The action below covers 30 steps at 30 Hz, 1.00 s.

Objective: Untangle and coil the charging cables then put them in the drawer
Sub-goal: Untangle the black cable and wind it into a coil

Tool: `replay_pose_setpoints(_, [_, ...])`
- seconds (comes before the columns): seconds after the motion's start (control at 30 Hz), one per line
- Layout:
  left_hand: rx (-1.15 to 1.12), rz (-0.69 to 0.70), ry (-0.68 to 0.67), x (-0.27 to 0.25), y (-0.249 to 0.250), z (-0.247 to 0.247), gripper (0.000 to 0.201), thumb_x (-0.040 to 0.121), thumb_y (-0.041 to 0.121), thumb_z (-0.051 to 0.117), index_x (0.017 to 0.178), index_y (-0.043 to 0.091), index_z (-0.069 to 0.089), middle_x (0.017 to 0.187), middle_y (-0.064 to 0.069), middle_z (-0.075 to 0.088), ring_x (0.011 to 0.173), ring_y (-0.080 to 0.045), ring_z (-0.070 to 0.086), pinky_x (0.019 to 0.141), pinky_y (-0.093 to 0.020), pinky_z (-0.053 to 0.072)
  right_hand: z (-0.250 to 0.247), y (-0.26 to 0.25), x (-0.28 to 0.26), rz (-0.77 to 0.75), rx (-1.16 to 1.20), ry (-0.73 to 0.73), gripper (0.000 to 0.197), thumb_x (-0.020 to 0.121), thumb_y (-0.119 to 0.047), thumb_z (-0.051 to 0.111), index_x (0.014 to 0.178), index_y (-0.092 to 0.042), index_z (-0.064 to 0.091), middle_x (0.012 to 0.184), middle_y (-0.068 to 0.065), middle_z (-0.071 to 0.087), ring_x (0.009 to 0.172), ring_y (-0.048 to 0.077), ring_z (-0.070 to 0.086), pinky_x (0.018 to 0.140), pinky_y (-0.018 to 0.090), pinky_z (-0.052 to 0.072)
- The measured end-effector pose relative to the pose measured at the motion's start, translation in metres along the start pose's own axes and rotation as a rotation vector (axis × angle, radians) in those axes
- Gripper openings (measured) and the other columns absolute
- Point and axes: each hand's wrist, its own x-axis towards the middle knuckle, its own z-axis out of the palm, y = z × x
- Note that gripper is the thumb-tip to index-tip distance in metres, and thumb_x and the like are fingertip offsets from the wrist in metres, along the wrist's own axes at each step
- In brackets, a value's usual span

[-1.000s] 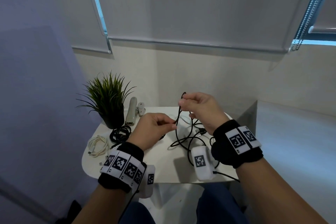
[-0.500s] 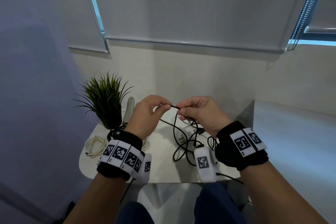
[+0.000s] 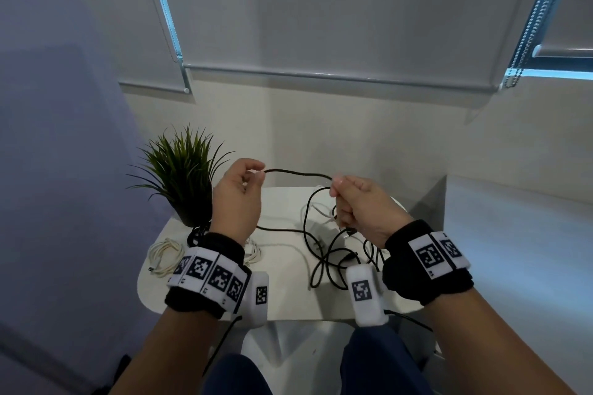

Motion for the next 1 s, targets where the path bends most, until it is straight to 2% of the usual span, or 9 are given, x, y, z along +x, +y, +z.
replay_pose_setpoints(0.13, [0.185, 0.008, -0.223, -0.014, -0.001, 0.012, 0.018, 0.092, 0.012, 0.055, 0.091, 0.028, 0.063, 0.079, 0.005, 0.055, 0.060, -0.009, 0.048, 0.058, -0.010, 0.038, -0.004, -0.011, -0.003, -0.031, 0.314, 0.005, 0.020, 0.101, -0.011, 0.039, 0.088, -0.010, 0.054, 0.057, -0.001, 0.056, 0.045, 0.012, 0.049, 0.052, 0.025, 0.041])
replay_pose_setpoints(0.27, [0.196, -0.032, -0.558, -0.029, 0.006, 0.020, 0.024, 0.092, 0.015, 0.057, 0.112, 0.026, 0.065, 0.077, 0.005, 0.059, 0.048, 0.003, 0.047, 0.053, -0.012, 0.036, -0.005, -0.019, -0.005, -0.097, 0.476, -0.032, 0.021, 0.100, 0.001, 0.033, 0.094, -0.009, 0.051, 0.091, 0.008, 0.072, 0.080, 0.019, 0.072, 0.072, 0.027, 0.058])
replay_pose_setpoints(0.4, [0.129, -0.096, -0.760, -0.038, 0.019, 0.019, 0.019, 0.094, 0.017, 0.054, 0.107, 0.026, 0.064, 0.070, 0.003, 0.060, 0.043, 0.001, 0.045, 0.049, -0.015, 0.040, -0.008, -0.019, -0.001, -0.167, 0.528, 0.048, 0.025, 0.098, 0.006, 0.033, 0.099, -0.008, 0.053, 0.122, 0.013, 0.060, 0.116, 0.024, 0.059, 0.095, 0.034, 0.051])
replay_pose_setpoints(0.53, [0.084, -0.067, -0.878, -0.043, 0.030, 0.015, 0.014, 0.096, 0.019, 0.053, 0.098, 0.023, 0.066, 0.060, 0.001, 0.056, 0.044, -0.004, 0.044, 0.050, -0.017, 0.040, -0.014, -0.011, 0.010, -0.226, 0.299, 0.239, 0.031, 0.097, 0.004, 0.039, 0.098, -0.017, 0.062, 0.114, 0.004, 0.061, 0.118, 0.017, 0.053, 0.104, 0.034, 0.042])
replay_pose_setpoints(0.6, [0.047, -0.008, -0.818, -0.040, 0.034, 0.012, 0.014, 0.095, 0.021, 0.055, 0.087, 0.025, 0.066, 0.056, 0.004, 0.053, 0.044, -0.003, 0.042, 0.051, -0.017, 0.037, -0.017, -0.006, 0.011, -0.281, -0.069, 0.322, 0.031, 0.095, 0.000, 0.043, 0.099, -0.021, 0.065, 0.110, 0.003, 0.065, 0.108, 0.016, 0.058, 0.104, 0.033, 0.041])
replay_pose_setpoints(0.7, [-0.008, 0.096, -0.615, -0.031, 0.038, 0.011, 0.015, 0.092, 0.026, 0.057, 0.078, 0.024, 0.063, 0.053, 0.011, 0.050, 0.051, -0.003, 0.042, 0.055, -0.016, 0.036, -0.018, -0.002, 0.008, -0.242, -0.370, 0.259, 0.026, 0.097, -0.003, 0.044, 0.112, -0.012, 0.062, 0.104, 0.005, 0.068, 0.100, 0.021, 0.063, 0.099, 0.032, 0.043])
replay_pose_setpoints(0.77, [0.025, 0.141, -0.458, -0.023, 0.040, 0.011, 0.016, 0.093, 0.022, 0.057, 0.077, 0.019, 0.061, 0.054, 0.011, 0.050, 0.052, -0.001, 0.041, 0.056, -0.013, 0.035, -0.016, -0.001, 0.005, -0.189, -0.387, 0.152, 0.022, 0.098, -0.007, 0.041, 0.109, -0.016, 0.059, 0.083, 0.000, 0.068, 0.086, 0.018, 0.066, 0.093, 0.039, 0.046])
replay_pose_setpoints(0.87, [0.083, 0.183, -0.269, -0.011, 0.040, 0.012, 0.016, 0.093, 0.017, 0.057, 0.077, 0.016, 0.058, 0.058, 0.008, 0.049, 0.053, -0.001, 0.043, 0.053, -0.010, 0.035, -0.011, -0.005, -0.002, -0.118, -0.341, 0.039, 0.023, 0.100, -0.014, 0.039, 0.095, -0.019, 0.061, 0.053, -0.004, 0.049, 0.047, 0.014, 0.049, 0.056, 0.031, 0.041])
replay_pose_setpoints(1.0, [0.190, 0.173, -0.159, 0.001, 0.031, 0.011, 0.013, 0.093, 0.023, 0.058, 0.081, 0.022, 0.063, 0.064, 0.010, 0.056, 0.059, 0.000, 0.048, 0.058, -0.010, 0.037, -0.010, -0.012, -0.011, -0.140, -0.385, -0.033, 0.037, 0.096, -0.040, 0.048, 0.071, -0.019, 0.066, 0.043, -0.012, 0.033, 0.041, 0.007, 0.028, 0.046, 0.020, 0.028])
